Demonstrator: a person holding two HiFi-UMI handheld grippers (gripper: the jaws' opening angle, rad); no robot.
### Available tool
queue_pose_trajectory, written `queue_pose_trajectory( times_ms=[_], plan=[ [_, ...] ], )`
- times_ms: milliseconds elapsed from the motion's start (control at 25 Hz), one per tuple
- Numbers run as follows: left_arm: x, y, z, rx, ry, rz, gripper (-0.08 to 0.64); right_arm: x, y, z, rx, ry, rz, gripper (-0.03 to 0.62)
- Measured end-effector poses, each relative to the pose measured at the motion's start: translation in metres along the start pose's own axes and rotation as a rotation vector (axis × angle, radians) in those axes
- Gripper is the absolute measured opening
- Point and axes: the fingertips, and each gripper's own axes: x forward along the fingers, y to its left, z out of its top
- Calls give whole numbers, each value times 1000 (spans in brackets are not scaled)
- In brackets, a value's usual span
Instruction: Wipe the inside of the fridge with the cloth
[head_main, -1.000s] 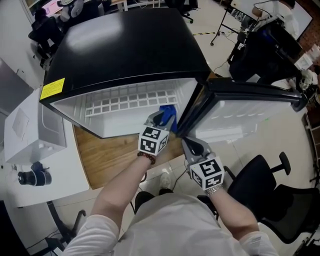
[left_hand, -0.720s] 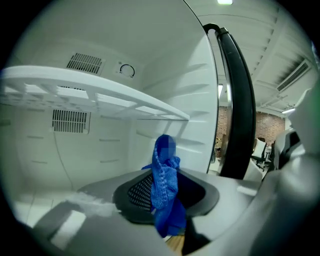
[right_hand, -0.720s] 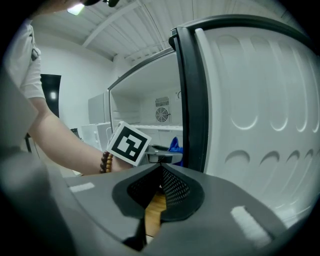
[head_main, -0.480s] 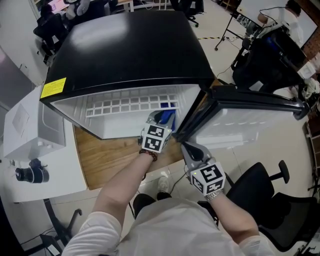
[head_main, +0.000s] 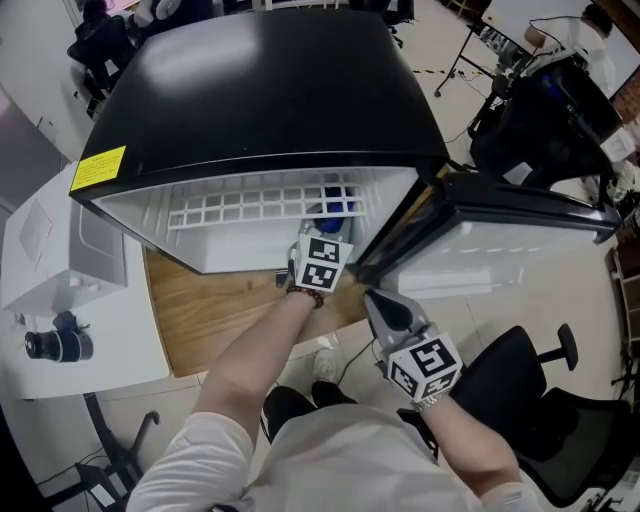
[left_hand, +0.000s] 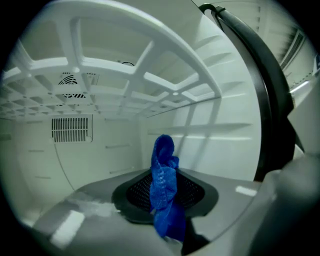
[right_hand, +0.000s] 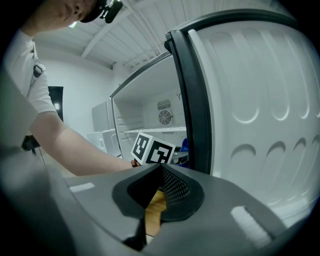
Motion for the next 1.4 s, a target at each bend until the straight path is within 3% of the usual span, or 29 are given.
queue_pose_trajectory(
  times_ms=[960, 1120, 1400],
  plan=[
    [57, 43, -22, -2, -6, 142, 97, -8, -20, -19, 41, 26, -1, 2],
    [54, 50, -12, 19, -2, 166, 97, -5, -20, -19, 38, 25, 10, 2],
    [52, 49, -13, 12, 1, 145, 99, -1, -19, -15, 34, 12, 11, 2]
  ],
)
